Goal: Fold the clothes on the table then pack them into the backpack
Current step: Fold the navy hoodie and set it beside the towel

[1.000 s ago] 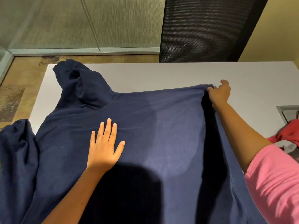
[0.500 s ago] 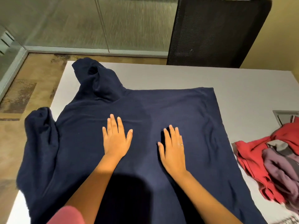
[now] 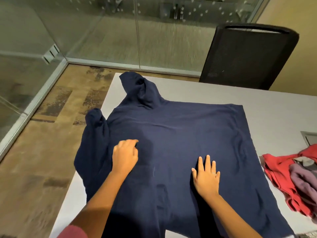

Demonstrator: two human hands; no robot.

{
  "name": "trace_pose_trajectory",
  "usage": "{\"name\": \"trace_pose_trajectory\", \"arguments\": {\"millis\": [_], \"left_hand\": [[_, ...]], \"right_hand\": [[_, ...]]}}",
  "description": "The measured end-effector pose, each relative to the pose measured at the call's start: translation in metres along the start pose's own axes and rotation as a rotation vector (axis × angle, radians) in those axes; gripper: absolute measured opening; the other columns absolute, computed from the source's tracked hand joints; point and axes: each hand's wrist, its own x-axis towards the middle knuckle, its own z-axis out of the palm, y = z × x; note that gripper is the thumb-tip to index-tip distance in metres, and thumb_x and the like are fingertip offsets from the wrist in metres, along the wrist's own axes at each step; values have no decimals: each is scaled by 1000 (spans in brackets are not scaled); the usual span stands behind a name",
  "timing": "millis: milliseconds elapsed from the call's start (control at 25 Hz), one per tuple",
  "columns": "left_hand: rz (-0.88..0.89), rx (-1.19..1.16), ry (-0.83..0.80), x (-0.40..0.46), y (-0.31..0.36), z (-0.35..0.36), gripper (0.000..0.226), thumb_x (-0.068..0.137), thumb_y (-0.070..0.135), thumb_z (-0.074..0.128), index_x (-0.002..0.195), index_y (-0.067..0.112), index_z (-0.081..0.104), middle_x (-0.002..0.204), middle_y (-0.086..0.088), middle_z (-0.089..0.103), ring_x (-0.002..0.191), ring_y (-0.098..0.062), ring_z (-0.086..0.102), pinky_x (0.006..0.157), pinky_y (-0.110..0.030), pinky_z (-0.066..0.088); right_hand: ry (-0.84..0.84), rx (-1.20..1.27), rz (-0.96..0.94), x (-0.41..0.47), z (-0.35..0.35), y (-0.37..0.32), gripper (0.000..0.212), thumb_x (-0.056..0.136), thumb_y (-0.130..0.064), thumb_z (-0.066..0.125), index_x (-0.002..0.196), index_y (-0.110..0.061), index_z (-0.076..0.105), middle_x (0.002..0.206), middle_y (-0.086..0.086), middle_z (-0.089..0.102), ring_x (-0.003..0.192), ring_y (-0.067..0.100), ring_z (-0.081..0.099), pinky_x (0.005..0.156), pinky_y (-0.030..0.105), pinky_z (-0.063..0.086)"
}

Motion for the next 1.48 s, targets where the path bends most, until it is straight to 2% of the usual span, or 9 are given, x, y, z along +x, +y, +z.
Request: {"name": "trace_pose_trajectory", "arguments": {"millis": [240, 360, 560, 760, 960, 1080, 1200, 1360, 1480], "left_hand": [[-633, -136, 320, 0, -96, -63, 36, 88, 12, 53, 123, 9, 56, 126, -18, 50, 116, -41, 42, 91, -54, 38], [-961, -305, -39, 7, -157, -62, 47, 96, 32, 43, 135, 7, 45, 138, -20, 46, 126, -40, 41, 105, -50, 34], [-929, -657, -362, 14, -185, -51, 54, 100, 44, 34, 134, 5, 49, 135, -18, 53, 121, -36, 51, 103, -50, 41], [-1114, -1318, -116, 27, -188, -63, 32, 88, 34, 66, 110, 10, 68, 105, -6, 71, 94, -23, 66, 84, -38, 53], [-1111, -1769, 121, 20, -196, -86, 40, 87, 6, 42, 63, 14, 74, 71, -4, 71, 65, -21, 68, 61, -23, 54], [-1097, -1956, 432, -14, -224, -90, 27, 83, 7, 44, 85, 13, 70, 86, -6, 71, 83, -26, 68, 76, -30, 51], [-1210, -1873, 427, -48, -265, -89, 41, 49, 7, 69, 88, 15, 59, 81, -2, 68, 82, -22, 64, 75, -27, 50], [-1542, -1314, 57, -68, -309, -63, 16, 59, 4, 40, 69, 15, 38, 56, -1, 47, 50, -16, 40, 40, -15, 34], [-1435, -842, 50, -45, -308, -60, 36, 82, 7, 48, 117, 4, 52, 104, -12, 59, 81, -26, 60, 64, -30, 54]], "right_hand": [[-44, 424, -103, -40, -8, -66, 59, 96, -52, 38, 148, -29, 23, 150, 0, 26, 138, 25, 27, 109, 52, 28], [-82, 420, -218, -56, -1, -101, 58, 95, -58, 36, 147, -39, 20, 146, -6, 25, 137, 23, 26, 109, 52, 25], [-27, 211, -247, -61, 13, -165, 58, 99, -45, 37, 150, -27, 18, 151, 2, 19, 146, 31, 6, 110, 59, 20], [-90, 3, -429, -58, 31, -209, 74, 94, -22, 47, 153, -30, 1, 161, 4, -2, 148, 31, -4, 111, 64, 11], [-83, -175, -388, -57, 38, -215, 70, 68, -36, 64, 135, -27, 47, 142, 12, 46, 130, 40, 44, 77, 71, 43], [-60, -191, -389, -56, 42, -218, 62, 75, -36, 38, 137, -27, 43, 143, 12, 44, 132, 38, 40, 78, 72, 42], [-15, -194, -387, -58, 46, -218, 63, 77, -36, 35, 139, -27, 41, 144, 13, 44, 135, 37, 31, 81, 74, 39], [17, -192, -389, -59, 43, -219, 62, 78, -35, 34, 140, -27, 38, 145, 13, 43, 135, 35, 27, 82, 74, 38], [-5, -197, -391, -60, 42, -219, 62, 80, -35, 34, 141, -27, 38, 146, 13, 42, 136, 36, 31, 84, 74, 37]]}}
